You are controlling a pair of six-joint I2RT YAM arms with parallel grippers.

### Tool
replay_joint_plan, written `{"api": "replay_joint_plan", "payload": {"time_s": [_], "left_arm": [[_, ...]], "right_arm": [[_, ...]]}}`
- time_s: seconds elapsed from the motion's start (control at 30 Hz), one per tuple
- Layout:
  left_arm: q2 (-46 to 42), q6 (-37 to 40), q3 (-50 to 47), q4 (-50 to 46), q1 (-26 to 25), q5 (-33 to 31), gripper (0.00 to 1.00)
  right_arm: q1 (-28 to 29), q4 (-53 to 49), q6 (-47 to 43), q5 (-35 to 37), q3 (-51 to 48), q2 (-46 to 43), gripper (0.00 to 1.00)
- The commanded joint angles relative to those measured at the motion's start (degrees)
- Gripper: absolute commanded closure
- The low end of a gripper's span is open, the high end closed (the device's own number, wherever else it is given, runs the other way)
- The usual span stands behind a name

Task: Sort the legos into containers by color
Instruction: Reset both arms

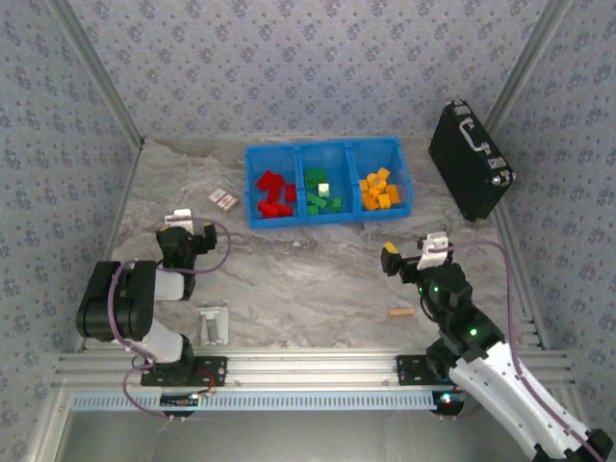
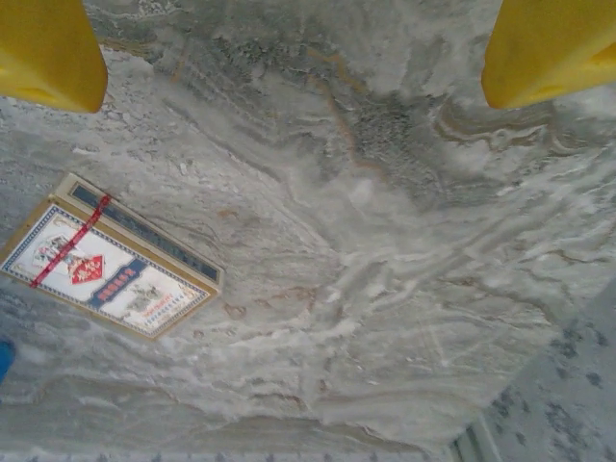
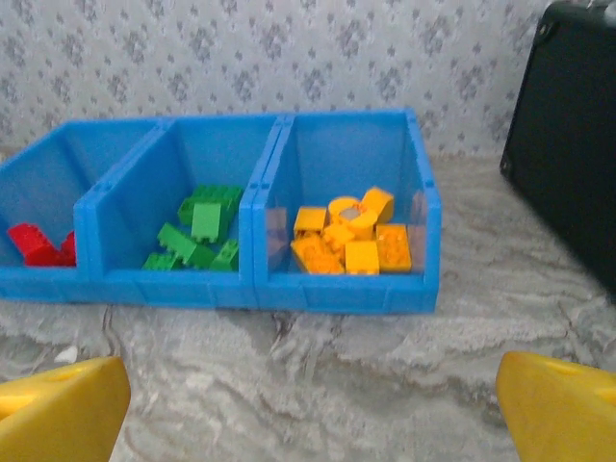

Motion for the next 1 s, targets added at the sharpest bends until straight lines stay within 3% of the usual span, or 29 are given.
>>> {"api": "replay_joint_plan", "payload": {"time_s": [0.0,0.13,0.23,0.43,0.53,0.63,0.8,0.9,0.97], "left_arm": [[0.40,-0.41,3.65,-1.55,1.16,1.33,0.00],[-0.01,-0.43,4.76,-4.52,1.40,2.43,0.00],[0.18,-0.35,4.61,-4.12,1.40,2.46,0.00],[0.19,-0.31,4.68,-4.20,1.34,2.29,0.00],[0.16,-0.34,4.69,-4.22,1.32,2.36,0.00],[0.15,-0.33,4.72,-4.22,1.34,2.30,0.00],[0.15,-0.32,4.72,-4.22,1.35,2.32,0.00],[0.17,-0.34,4.72,-4.22,1.30,2.37,0.00],[0.15,-0.32,4.83,-4.22,1.31,2.35,0.00]], "right_arm": [[0.08,9.26,-4.50,3.61,-3.90,-0.44,0.01],[-2.75,15.41,-7.68,7.58,-9.39,1.03,0.01],[-7.20,18.15,-8.03,6.15,-11.61,1.62,0.01],[-22.54,26.63,-4.88,0.87,-13.76,7.96,0.01],[-26.30,35.06,-1.73,-4.33,-15.03,14.99,0.01],[-26.88,41.80,-4.48,-3.84,-13.98,25.86,0.01],[-29.15,52.10,-10.90,-9.44,-8.61,44.34,0.01],[-30.77,54.68,-11.84,-13.18,-4.58,52.94,0.01],[-31.20,51.21,-12.21,-15.68,-0.78,57.32,0.01]]}}
